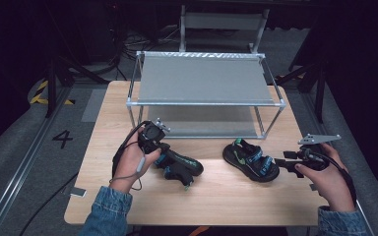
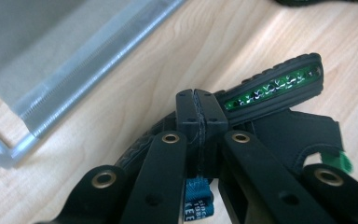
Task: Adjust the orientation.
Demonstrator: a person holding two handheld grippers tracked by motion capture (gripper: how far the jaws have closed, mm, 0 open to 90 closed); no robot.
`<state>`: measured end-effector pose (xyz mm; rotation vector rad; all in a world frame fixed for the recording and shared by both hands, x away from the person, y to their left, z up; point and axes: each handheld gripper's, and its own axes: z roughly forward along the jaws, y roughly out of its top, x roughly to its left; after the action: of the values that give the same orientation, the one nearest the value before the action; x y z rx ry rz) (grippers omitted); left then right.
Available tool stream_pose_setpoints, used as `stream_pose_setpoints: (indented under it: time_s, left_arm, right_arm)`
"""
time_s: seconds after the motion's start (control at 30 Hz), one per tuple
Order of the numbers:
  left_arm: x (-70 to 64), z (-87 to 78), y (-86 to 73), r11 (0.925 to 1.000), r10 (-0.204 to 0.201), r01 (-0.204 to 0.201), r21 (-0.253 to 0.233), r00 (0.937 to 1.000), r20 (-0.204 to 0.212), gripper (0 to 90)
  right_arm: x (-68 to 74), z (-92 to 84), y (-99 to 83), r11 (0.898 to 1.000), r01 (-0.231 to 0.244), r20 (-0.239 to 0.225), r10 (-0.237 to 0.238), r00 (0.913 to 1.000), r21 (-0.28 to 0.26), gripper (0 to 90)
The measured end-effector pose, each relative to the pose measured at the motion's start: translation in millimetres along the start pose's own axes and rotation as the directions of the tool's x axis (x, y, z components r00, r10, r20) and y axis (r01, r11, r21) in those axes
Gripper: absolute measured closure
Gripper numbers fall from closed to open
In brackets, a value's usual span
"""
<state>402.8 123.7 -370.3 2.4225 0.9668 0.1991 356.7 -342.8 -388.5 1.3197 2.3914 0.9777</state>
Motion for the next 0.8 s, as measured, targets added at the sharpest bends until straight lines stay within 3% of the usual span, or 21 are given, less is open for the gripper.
stream_pose_setpoints:
  time_s: [0.33,0.5,0.6,0.7,0.8]
  left_arm:
    - [8.3,12.6,21.5,1.0,-0.008,0.007,-0.004,0.9997,-0.023,86.1]
    - [8.6,19.2,27.5,0.9995,-0.012,0.01,-0.029,0.9974,-0.071,71.0]
    - [8.5,17.5,30.0,0.9965,-0.019,0.011,-0.083,0.995,-0.098,58.7]
    - [8.1,12.6,31.2,0.9928,-0.034,0.021,-0.118,0.9941,-0.103,54.0]
    - [5.9,9.4,31.6,0.9925,-0.032,0.019,-0.121,0.9944,-0.101,51.9]
  right_arm:
    - [-2.1,-1.4,-1.8,1.0,-0.008,0.003,0.008,1.0,-0.003,46.8]
    - [-3.4,-3.2,-3.0,1.0,-0.012,0.007,0.012,0.9999,-0.009,46.4]
    - [-4.4,-3.5,-3.5,1.0,-0.011,0.007,0.011,0.9999,-0.012,46.0]
    - [-5.4,-3.7,-4.1,1.0,-0.013,0.013,0.013,0.9998,-0.013,45.7]
    - [-5.3,-3.7,-4.3,1.0,-0.018,0.012,0.018,0.9998,-0.013,45.4]
